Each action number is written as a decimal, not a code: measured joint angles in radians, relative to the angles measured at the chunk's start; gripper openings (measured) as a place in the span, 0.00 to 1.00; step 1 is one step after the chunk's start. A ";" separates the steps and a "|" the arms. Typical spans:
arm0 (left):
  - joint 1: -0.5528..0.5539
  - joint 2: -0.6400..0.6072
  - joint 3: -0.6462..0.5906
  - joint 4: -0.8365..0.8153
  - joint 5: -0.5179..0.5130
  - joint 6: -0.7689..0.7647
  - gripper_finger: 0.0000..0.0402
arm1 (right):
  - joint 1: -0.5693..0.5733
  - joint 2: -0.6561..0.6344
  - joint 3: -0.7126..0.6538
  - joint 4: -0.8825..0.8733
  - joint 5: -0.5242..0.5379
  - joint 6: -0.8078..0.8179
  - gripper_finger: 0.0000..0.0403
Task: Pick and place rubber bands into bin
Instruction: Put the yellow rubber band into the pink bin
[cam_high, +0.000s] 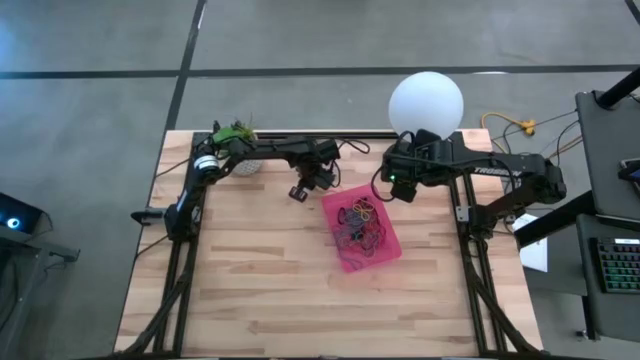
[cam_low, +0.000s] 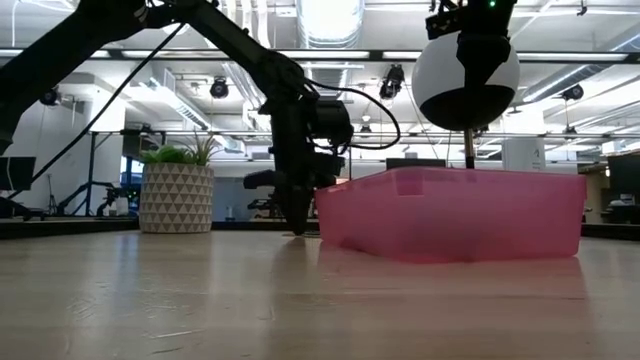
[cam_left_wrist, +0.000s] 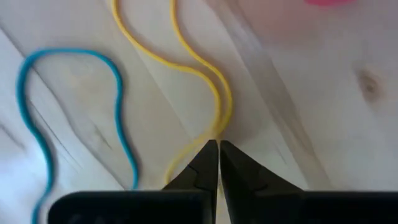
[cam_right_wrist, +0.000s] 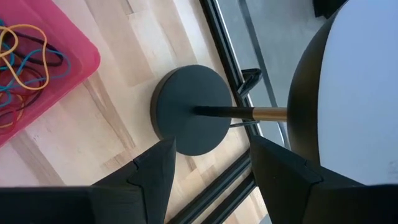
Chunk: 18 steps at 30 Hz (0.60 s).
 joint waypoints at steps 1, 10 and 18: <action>0.000 0.000 0.008 -0.024 0.001 -0.006 0.00 | -0.003 0.000 0.000 0.000 0.000 -0.001 0.48; 0.000 -0.097 0.037 -0.133 0.014 -0.080 0.00 | -0.034 0.000 0.000 0.016 0.004 -0.001 0.48; 0.073 -0.050 0.038 -0.107 0.050 -0.133 0.00 | -0.038 0.000 0.000 0.019 0.004 0.019 0.48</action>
